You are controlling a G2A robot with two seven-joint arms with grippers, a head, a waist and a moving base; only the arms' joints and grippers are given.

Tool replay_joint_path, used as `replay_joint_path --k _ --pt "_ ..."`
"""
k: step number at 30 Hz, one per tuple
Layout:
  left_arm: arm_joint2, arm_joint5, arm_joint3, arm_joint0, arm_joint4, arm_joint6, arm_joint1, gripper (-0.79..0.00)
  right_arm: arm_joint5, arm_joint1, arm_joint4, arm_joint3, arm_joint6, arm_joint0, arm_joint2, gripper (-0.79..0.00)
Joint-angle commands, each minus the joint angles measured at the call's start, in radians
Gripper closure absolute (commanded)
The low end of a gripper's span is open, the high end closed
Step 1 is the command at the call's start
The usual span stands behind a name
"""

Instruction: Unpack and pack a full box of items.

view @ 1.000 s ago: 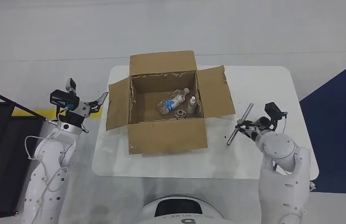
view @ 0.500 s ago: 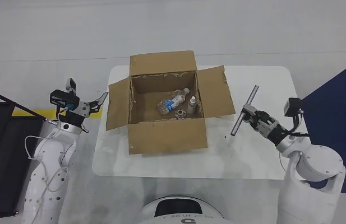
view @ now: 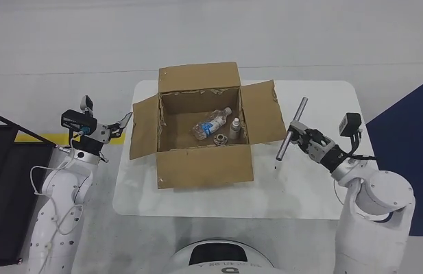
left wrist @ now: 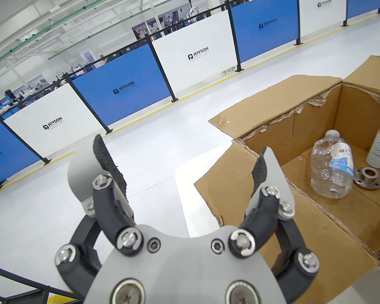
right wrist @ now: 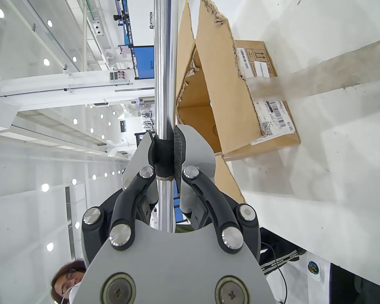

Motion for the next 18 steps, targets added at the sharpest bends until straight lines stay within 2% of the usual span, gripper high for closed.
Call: replay_joint_path --k 1,5,11,18 --pt "0.0 0.0 0.0 0.0 0.0 0.0 0.0 -0.785 -0.002 0.0 0.002 0.001 -0.006 0.001 -0.002 0.0" --pt "0.0 0.0 0.0 0.0 0.0 0.0 0.0 -0.785 -0.02 0.006 -0.043 0.01 -0.043 0.039 -0.112 0.0" --pt "0.0 0.0 0.0 0.0 0.0 0.0 0.0 -0.785 0.055 0.013 -0.235 0.113 -0.097 0.198 -0.379 0.0" --pt "0.0 0.0 0.0 0.0 0.0 0.0 0.0 -0.785 0.116 0.019 -0.331 0.303 0.015 0.352 -0.598 0.0"
